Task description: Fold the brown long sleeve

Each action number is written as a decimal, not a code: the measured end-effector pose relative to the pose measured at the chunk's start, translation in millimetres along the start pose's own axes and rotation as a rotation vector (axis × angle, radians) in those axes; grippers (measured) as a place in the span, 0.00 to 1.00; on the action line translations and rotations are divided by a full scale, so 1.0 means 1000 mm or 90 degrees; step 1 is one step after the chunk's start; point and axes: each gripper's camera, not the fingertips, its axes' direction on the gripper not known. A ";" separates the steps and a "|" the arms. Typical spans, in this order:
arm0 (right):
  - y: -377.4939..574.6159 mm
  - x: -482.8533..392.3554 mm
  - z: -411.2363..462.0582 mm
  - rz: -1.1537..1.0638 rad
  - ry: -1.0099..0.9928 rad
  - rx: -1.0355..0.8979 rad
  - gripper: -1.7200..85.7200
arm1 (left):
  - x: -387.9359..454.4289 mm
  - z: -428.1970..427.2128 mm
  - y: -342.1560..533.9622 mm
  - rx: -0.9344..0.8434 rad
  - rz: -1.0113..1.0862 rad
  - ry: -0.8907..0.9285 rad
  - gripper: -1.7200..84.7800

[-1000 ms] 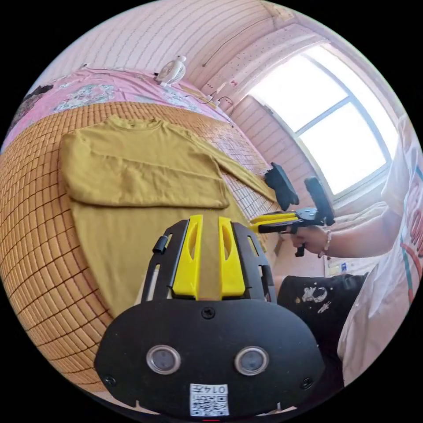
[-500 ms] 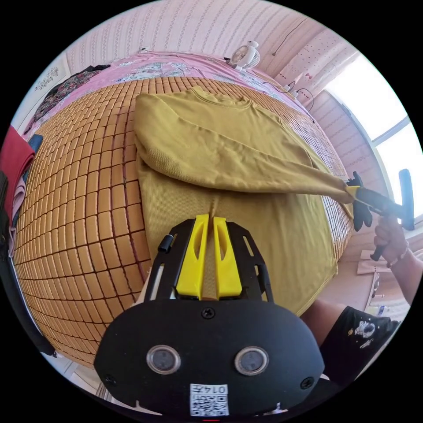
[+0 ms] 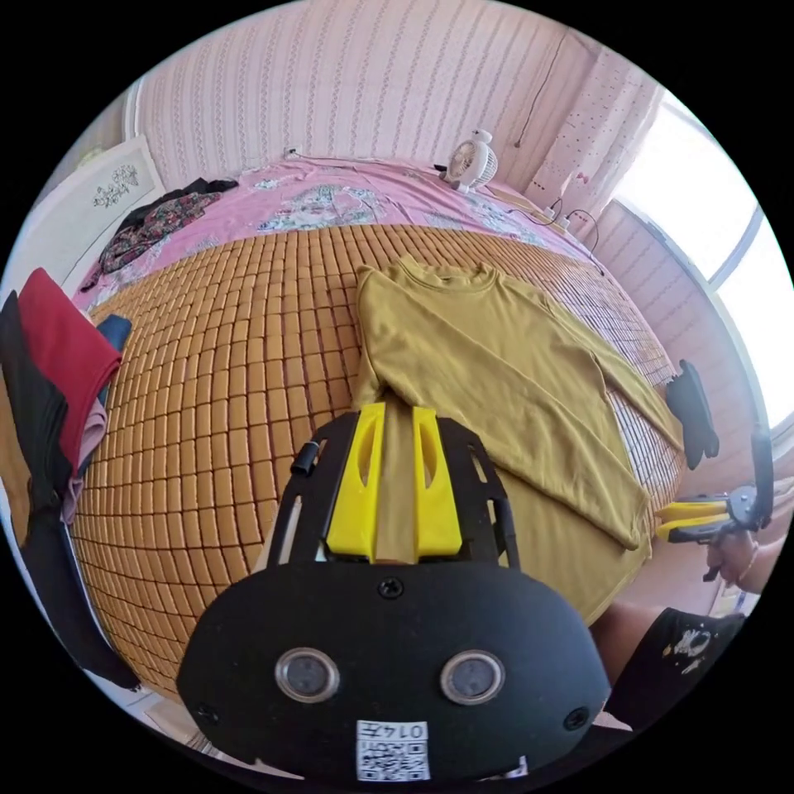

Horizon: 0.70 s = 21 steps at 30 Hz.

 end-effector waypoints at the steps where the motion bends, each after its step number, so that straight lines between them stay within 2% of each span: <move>1: -0.003 -0.007 0.005 -0.023 0.007 0.000 0.13 | -0.001 0.005 -0.006 0.001 0.001 -0.007 0.10; 4: -0.009 -0.015 0.032 -0.053 0.061 -0.040 0.12 | -0.005 0.039 -0.034 -0.025 0.002 -0.028 0.11; 7: -0.011 -0.011 0.045 -0.045 0.129 -0.074 0.08 | -0.008 0.081 -0.053 -0.135 0.020 -0.045 0.09; 13: 0.000 -0.019 0.001 -0.076 0.078 -0.031 0.06 | -0.038 0.076 -0.065 -0.101 -0.045 0.010 0.07; 18: 0.007 -0.009 0.037 -0.088 0.075 -0.104 0.09 | -0.069 0.101 -0.056 -0.099 -0.121 0.053 0.08; 21: 0.016 0.002 0.030 -0.068 0.035 -0.078 0.11 | -0.077 0.102 -0.062 -0.114 -0.134 0.039 0.11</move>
